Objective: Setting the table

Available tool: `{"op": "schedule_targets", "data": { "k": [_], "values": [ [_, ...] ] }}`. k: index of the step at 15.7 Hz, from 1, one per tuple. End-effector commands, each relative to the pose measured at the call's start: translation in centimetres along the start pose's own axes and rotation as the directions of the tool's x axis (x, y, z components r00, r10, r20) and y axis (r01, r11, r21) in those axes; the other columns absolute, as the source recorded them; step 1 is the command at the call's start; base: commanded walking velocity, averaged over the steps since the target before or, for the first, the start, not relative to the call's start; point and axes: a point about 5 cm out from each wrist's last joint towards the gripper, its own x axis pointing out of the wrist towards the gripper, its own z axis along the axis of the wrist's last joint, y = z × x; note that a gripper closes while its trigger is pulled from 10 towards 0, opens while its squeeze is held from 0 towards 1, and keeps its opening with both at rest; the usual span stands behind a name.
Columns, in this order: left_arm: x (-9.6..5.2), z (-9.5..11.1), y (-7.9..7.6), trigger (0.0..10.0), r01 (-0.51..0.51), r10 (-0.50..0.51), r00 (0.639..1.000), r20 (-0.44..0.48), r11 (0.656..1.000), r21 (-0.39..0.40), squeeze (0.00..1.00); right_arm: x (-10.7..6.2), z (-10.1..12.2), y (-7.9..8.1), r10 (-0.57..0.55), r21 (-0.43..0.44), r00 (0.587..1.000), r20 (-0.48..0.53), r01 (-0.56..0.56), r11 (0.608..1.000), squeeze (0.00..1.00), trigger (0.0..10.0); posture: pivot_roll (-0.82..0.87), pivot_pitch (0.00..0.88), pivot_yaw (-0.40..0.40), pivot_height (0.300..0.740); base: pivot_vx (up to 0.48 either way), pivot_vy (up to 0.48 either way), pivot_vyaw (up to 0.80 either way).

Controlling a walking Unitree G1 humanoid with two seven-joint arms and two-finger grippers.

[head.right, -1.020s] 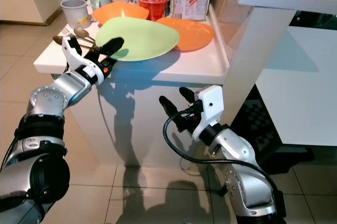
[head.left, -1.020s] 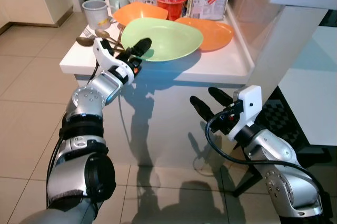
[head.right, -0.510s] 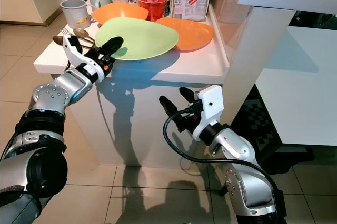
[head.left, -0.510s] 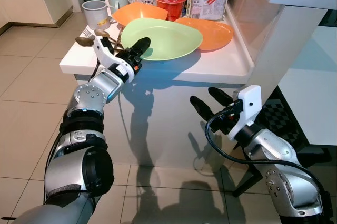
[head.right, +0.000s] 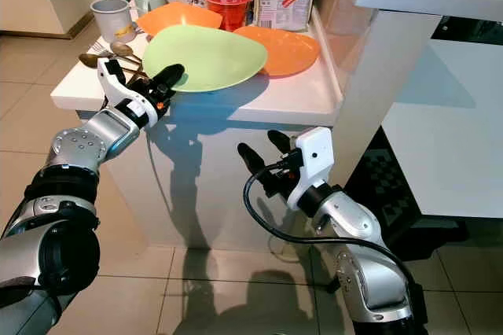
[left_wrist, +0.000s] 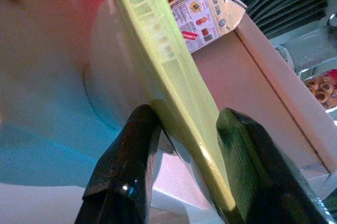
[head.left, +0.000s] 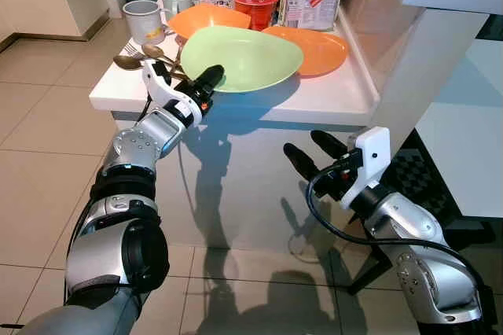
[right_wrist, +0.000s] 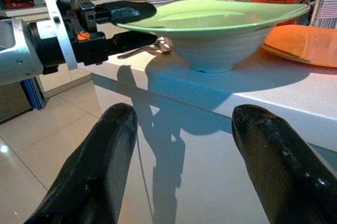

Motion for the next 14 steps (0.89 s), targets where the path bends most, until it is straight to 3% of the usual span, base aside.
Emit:
{"op": "schedule_targets", "data": {
  "k": [1, 8, 11, 14],
  "values": [
    [0.6, 0.5, -1.3, 0.0, 0.043, -0.042, 0.999, -0.003, 0.999, 0.030, 0.00, 0.1, 0.4, -0.3, -0.016, -0.010, 1.000, 0.008, 0.016, 1.000, 0.00, 10.0, -0.05, 0.000, 0.002, 0.740, 0.000, 0.000, 0.00],
    [0.6, 0.9, -2.0, 0.0, 0.072, -0.073, 0.997, 0.009, 0.997, 0.036, 0.00, 0.1, 0.4, -0.4, -0.020, -0.009, 1.000, 0.013, 0.020, 1.000, 0.00, 10.0, -0.05, 0.000, 0.005, 0.740, 0.000, 0.000, 0.00],
    [0.4, 1.9, -3.5, 0.0, 0.147, -0.148, 0.988, 0.043, 0.989, 0.025, 0.00, 0.3, 0.4, -0.4, -0.023, -0.008, 1.000, 0.017, 0.023, 1.000, 0.00, 10.0, -0.04, 0.000, 0.004, 0.740, 0.000, 0.000, 0.00],
    [0.2, 2.0, -3.9, 0.0, 0.166, -0.167, 0.985, 0.050, 0.986, 0.027, 0.00, 0.4, 0.5, -0.4, -0.022, -0.007, 1.000, 0.021, 0.022, 1.000, 0.00, 10.0, -0.04, 0.000, 0.003, 0.740, 0.000, 0.000, 0.00]
  ]
}}
